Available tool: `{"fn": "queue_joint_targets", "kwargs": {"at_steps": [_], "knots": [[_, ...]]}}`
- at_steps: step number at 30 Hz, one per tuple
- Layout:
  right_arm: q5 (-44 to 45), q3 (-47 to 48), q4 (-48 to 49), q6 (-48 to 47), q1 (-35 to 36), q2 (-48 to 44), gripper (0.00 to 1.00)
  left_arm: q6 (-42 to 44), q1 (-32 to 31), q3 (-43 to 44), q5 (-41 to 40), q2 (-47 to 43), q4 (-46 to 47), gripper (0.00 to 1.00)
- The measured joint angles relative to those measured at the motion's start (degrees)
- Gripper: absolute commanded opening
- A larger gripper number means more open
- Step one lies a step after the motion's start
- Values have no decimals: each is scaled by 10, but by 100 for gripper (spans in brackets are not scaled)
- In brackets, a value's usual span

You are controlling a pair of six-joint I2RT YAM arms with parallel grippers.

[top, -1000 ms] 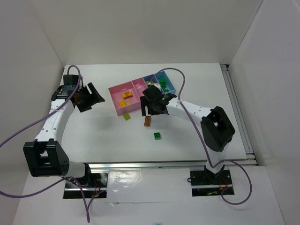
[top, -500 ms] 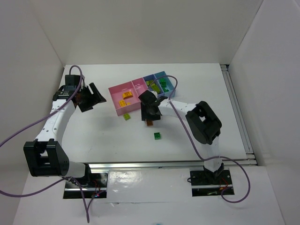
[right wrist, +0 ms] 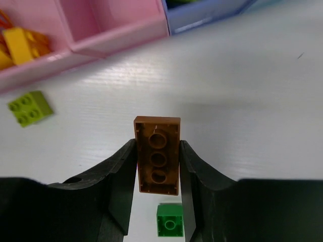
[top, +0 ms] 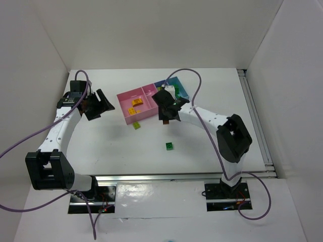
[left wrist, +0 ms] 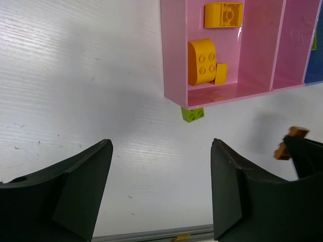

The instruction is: Sort the legos into containers by color

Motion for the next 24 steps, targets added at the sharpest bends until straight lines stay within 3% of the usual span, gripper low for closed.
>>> {"fn": "queue_joint_targets", "kwargs": {"at_steps": [5,10,13,16,17,20,22,24], "knots": [[31,101,-2,-43,-3,-10,23,0,0,0,7,0,0,81],[39,299,-2,-87,-17,106,25,2,0,0,10,1,0,81],[40,365,0,-103,-31,170,26,3,0,0,11,2,-1,81],[33,397,-3,-111,-47,223,60,5,0,0,11,7,-1,81],[29,408,-7,-112,-51,239,66,5,0,0,11,9,-1,81],[22,437,-23,-121,-61,275,67,10,0,0,11,11,-3,81],[19,429,-25,-125,-64,272,58,14,0,0,10,13,-3,81],[21,388,-17,-128,-64,243,57,15,0,0,10,16,-3,81]]}}
